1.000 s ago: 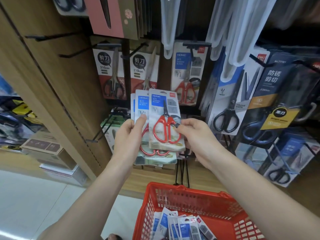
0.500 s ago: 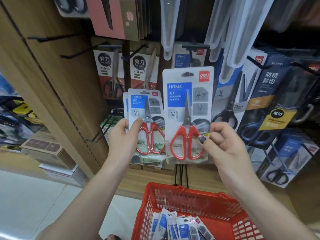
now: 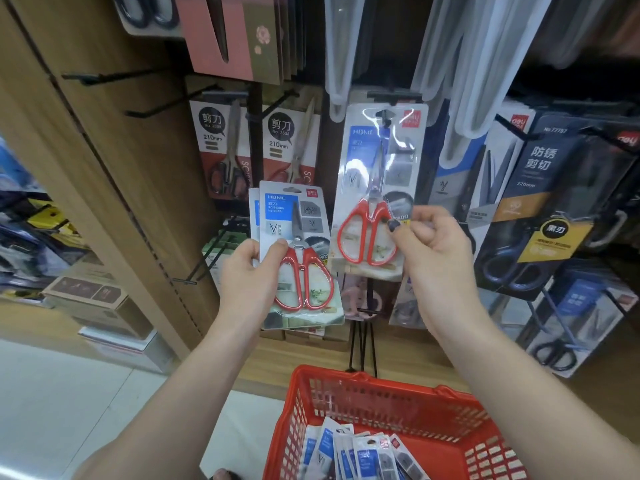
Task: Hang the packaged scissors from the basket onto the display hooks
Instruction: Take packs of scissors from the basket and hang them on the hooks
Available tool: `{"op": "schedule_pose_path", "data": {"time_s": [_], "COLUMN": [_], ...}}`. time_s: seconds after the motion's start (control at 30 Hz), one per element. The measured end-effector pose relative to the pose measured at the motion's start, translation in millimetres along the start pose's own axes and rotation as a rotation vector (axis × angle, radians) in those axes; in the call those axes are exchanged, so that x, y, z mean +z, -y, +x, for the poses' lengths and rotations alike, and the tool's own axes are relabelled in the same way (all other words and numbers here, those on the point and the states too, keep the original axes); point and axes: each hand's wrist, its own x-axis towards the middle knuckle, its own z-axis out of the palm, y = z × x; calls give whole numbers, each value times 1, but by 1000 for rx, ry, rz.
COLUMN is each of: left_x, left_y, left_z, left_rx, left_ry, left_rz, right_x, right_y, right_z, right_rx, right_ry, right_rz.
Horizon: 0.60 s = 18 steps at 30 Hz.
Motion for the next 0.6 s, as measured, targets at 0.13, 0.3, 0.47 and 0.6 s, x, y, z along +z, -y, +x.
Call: {"op": "schedule_pose_path", "data": {"time_s": [0.13, 0.3, 0.47, 0.6], "left_x": [-2, -4, -2, 1], "left_y": [0, -1, -1, 0], "left_z": [0, 1, 0, -1], "left_rx": [-7, 11, 20, 14], "left_ry": [-12, -5, 32, 58], "left_rz": [-15, -13, 2, 11], "right_x": [17, 33, 37, 35], "right_y": [-7, -17, -23, -23], "right_z": [41, 88, 98, 76], "right_rx": [95, 164, 256, 350], "right_ry": [-76, -196, -175, -89], "right_rz": [-20, -166, -270, -407]}}
